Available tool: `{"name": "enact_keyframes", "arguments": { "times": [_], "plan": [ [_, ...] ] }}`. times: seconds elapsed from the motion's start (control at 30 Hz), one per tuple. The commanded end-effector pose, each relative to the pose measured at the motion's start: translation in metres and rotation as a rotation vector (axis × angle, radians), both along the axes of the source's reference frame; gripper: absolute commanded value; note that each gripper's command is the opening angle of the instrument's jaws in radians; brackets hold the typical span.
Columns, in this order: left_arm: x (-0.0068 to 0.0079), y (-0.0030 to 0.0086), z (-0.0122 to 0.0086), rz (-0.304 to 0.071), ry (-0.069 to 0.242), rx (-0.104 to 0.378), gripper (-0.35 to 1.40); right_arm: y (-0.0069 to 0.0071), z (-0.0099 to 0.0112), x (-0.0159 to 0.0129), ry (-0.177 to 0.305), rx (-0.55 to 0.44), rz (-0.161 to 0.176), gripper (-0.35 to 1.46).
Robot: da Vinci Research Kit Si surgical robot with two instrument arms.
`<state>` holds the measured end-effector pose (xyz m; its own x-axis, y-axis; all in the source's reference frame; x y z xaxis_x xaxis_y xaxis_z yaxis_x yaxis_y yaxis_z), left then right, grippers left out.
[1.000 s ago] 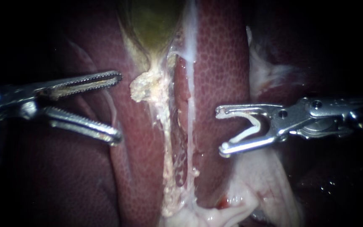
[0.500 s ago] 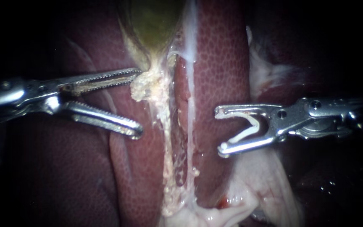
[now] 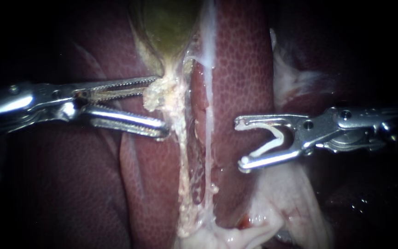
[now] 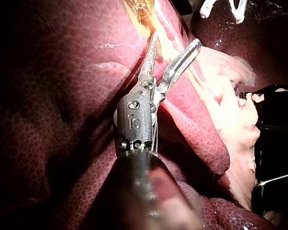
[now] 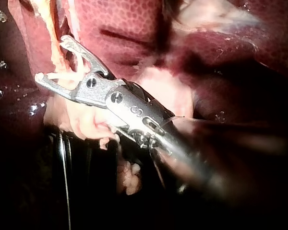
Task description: Grabbing gallbladder
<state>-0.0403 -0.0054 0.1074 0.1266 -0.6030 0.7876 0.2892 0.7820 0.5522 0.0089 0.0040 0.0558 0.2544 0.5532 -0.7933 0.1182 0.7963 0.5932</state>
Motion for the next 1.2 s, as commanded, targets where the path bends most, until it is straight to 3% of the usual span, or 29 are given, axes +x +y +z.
{"name": "enact_keyframes", "arguments": {
  "times": [0.03,0.2,0.37,0.4,0.43,0.97,1.2],
  "plan": [
    [-0.0001,0.0000,0.0001,-0.003,0.002,0.001,0.42,0.0000,0.0000,0.0000,0.000,0.000,-0.001,0.60],
    [0.0001,0.0003,0.0008,-0.018,0.010,0.005,0.27,0.0000,0.0000,0.0000,0.001,0.000,-0.001,0.60],
    [0.0006,0.0005,0.0013,-0.028,0.015,0.010,-0.13,0.0000,0.0000,0.0000,0.000,0.000,-0.001,0.60],
    [0.0008,0.0005,0.0014,-0.029,0.016,0.010,-0.32,0.0000,0.0000,0.0000,0.000,0.000,-0.001,0.60],
    [0.0009,0.0006,0.0014,-0.030,0.017,0.010,-0.35,0.0000,0.0000,0.0000,0.000,0.000,-0.001,0.60],
    [0.0016,0.0004,0.0012,-0.027,0.026,0.020,-0.35,0.0000,0.0001,0.0000,0.000,0.000,-0.001,0.60],
    [0.0023,0.0010,0.0000,-0.026,0.022,0.032,-0.35,0.0000,0.0001,0.0000,0.000,0.000,-0.001,0.59]
  ]
}}
